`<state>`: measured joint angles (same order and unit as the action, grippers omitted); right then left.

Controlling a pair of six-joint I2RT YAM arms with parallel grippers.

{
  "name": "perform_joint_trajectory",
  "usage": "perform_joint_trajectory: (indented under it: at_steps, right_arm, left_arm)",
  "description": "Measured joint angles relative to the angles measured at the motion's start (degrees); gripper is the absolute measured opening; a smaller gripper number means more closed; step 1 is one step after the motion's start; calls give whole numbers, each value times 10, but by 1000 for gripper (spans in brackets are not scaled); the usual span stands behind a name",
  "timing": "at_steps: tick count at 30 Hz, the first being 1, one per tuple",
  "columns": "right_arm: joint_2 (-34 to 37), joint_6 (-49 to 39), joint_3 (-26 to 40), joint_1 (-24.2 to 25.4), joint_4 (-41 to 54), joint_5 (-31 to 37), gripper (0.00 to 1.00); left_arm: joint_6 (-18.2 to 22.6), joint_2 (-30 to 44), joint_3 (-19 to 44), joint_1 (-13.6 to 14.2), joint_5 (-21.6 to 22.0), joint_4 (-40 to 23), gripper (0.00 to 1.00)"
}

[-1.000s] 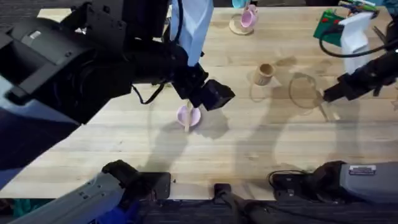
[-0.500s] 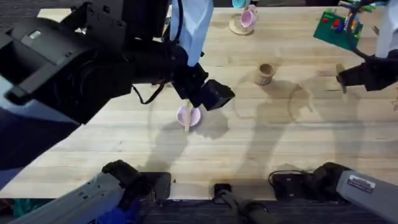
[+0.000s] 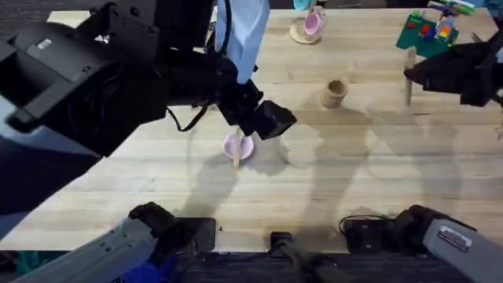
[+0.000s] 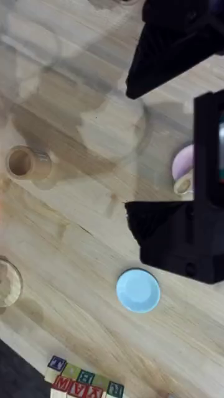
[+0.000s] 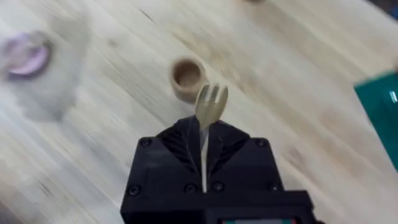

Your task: Pick up a utensil and set it on the pink plate, then put the other utensil in the container.

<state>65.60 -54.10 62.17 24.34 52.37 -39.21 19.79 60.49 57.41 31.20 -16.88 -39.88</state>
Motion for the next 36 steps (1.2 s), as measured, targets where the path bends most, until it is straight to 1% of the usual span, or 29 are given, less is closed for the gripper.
perform_joint_trajectory:
  at_steps: [12, 20, 23, 28, 36]
  right_arm:
    - [0, -81, 0, 0, 0, -212, 29]
    - [2, -140, 0, 0, 0, -331, 29]
    - [15, -164, 0, 0, 0, -369, 29]
    - [56, -193, 0, 0, -1, -402, 30]
    - [118, -210, 0, 0, -3, -416, 30]
  left_arm:
    - [0, 0, 0, 0, 0, 0, 993]
    - [0, 0, 0, 0, 0, 0, 993]
    - [0, 0, 0, 0, 0, 0, 993]
    - [0, 0, 0, 0, 0, 0, 994]
    - [0, 0, 0, 0, 0, 0, 994]
